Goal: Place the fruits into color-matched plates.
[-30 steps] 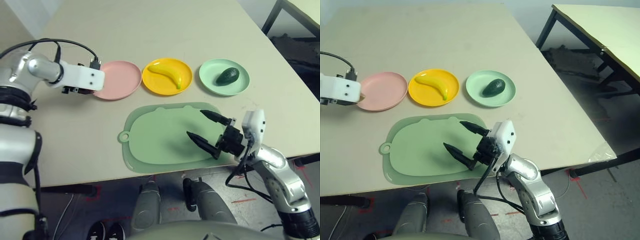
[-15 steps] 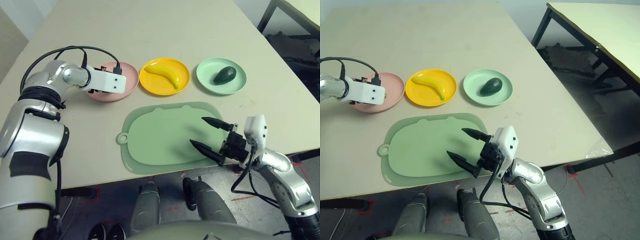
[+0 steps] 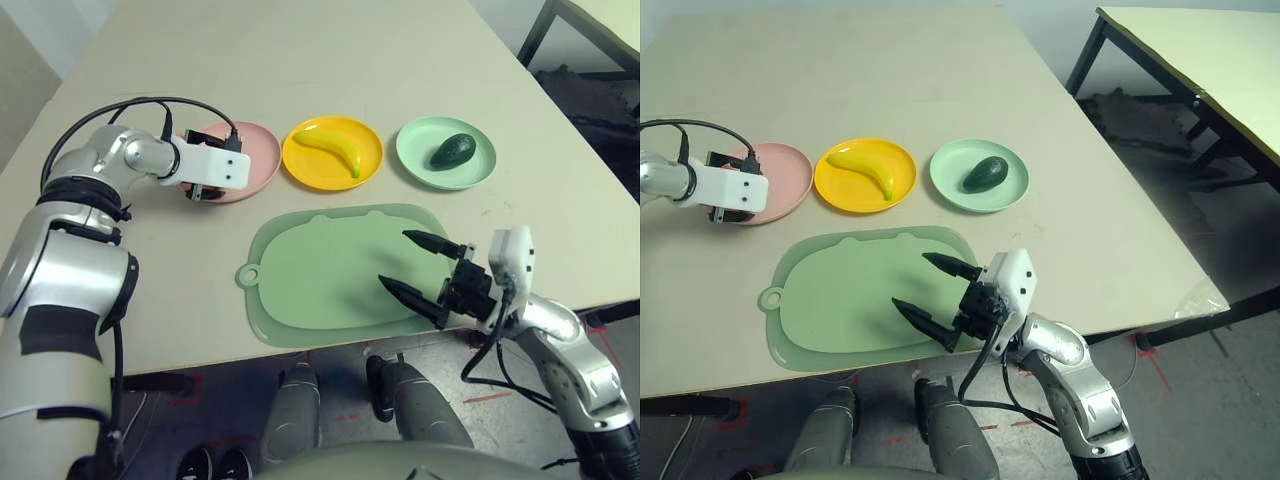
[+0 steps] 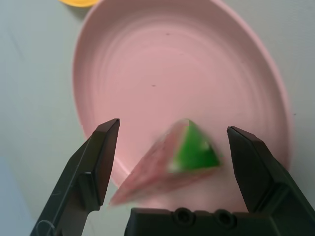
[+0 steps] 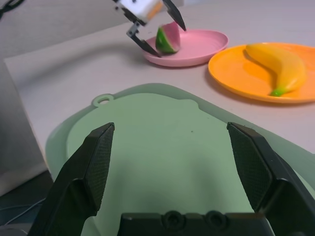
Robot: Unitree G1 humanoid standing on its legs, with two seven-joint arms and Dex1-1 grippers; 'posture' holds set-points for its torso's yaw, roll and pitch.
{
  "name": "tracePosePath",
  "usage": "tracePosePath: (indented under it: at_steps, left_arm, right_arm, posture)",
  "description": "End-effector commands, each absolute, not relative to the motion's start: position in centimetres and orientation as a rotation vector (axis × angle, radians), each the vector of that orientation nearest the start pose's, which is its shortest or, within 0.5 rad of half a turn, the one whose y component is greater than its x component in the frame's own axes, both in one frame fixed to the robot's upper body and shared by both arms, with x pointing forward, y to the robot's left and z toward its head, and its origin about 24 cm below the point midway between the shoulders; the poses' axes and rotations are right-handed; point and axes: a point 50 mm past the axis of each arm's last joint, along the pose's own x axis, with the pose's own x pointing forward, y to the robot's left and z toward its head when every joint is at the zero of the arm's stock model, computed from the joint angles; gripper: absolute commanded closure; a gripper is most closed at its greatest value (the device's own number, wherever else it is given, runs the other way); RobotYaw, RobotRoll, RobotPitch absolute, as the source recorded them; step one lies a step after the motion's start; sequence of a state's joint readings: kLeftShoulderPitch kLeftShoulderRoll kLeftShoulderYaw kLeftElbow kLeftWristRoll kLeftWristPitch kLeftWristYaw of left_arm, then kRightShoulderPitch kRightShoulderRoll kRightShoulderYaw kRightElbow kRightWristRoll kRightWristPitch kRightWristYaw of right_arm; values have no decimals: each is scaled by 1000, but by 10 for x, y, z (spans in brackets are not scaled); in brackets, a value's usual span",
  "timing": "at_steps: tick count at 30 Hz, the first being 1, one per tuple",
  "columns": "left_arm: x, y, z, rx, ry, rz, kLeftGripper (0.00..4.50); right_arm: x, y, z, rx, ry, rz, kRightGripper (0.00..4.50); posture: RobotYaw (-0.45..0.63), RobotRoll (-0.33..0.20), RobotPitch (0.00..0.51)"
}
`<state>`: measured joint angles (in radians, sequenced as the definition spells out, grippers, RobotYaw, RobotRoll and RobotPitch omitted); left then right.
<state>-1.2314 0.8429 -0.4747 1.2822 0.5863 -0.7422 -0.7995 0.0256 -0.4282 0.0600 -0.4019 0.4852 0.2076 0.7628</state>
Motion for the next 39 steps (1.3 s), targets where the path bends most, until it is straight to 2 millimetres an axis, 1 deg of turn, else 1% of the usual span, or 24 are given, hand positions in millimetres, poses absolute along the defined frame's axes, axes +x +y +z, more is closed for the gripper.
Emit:
tracePosePath:
  at_steps: [1, 3, 4, 6, 8, 9, 12, 15, 16, 19, 22, 25, 27, 29, 31, 32, 34, 36, 39]
  left_arm:
    - [369, 276, 235, 1411, 146, -767, 49]
    - [368, 278, 247, 1174, 46, -730, 49]
    - [367, 280, 251, 1084, 13, -722, 49]
    - [362, 286, 255, 859, -60, -713, 49]
    - [354, 290, 255, 700, -112, -705, 49]
    - [351, 290, 255, 660, -122, -700, 49]
    - [331, 299, 251, 450, -176, -614, 49]
    - [303, 305, 242, 278, -213, -511, 49]
    - [296, 305, 239, 246, -215, -489, 49]
    - [270, 307, 216, 185, -166, -407, 49]
    - [253, 306, 202, 111, -151, -341, 49]
    - [236, 306, 182, 69, -113, -277, 49]
    - [230, 307, 169, 29, -98, -241, 49]
    - [225, 306, 155, -5, -83, -221, 49]
    - [221, 306, 135, -24, -49, -213, 49]
    - [218, 309, 122, -35, -23, -194, 49]
    - [212, 311, 104, -49, 9, -168, 49]
    - [208, 313, 93, -68, 15, -144, 49]
    - [202, 318, 82, -96, 11, -96, 49]
  right_arm:
    - [234, -171, 116, 4, -126, 814, 0]
    - [249, -188, 118, -4, -143, 696, 0]
    - [255, -194, 120, -7, -151, 655, 0]
    - [274, -212, 124, -14, -174, 537, 0]
    - [289, -227, 127, 2, -193, 442, 0]
    - [293, -230, 128, 6, -200, 423, 0]
    - [299, -241, 125, -4, -202, 412, 0]
    - [296, -236, 123, -39, -221, 478, 0]
    - [295, -235, 122, -37, -226, 481, 0]
    - [287, -242, 115, -34, -224, 460, 0]
    - [283, -247, 113, -74, -220, 446, 0]
    - [275, -242, 113, -166, -246, 523, 0]
    - [271, -240, 114, -164, -272, 534, 0]
    - [268, -244, 117, -142, -299, 502, 0]
    - [265, -250, 121, -108, -326, 454, 0]
    - [264, -255, 123, -67, -340, 416, 0]
    - [261, -263, 127, -4, -365, 362, 0]
    - [260, -266, 132, 36, -379, 334, 0]
    - [256, -270, 136, 89, -378, 295, 0]
  posture:
    - [-42, 0, 198]
    - [-46, 0, 199]
    - [-47, 0, 200]
    - [-29, 0, 200]
    - [-14, 0, 200]
    - [-7, 0, 200]
    - [9, 0, 200]
    - [33, 0, 199]
    - [39, 0, 199]
    - [62, 0, 195]
    - [63, 0, 194]
    - [61, 0, 196]
    - [59, 0, 200]
    - [60, 0, 201]
    - [58, 0, 202]
    - [53, 0, 204]
    - [48, 0, 207]
    - [46, 0, 208]
    - [51, 0, 203]
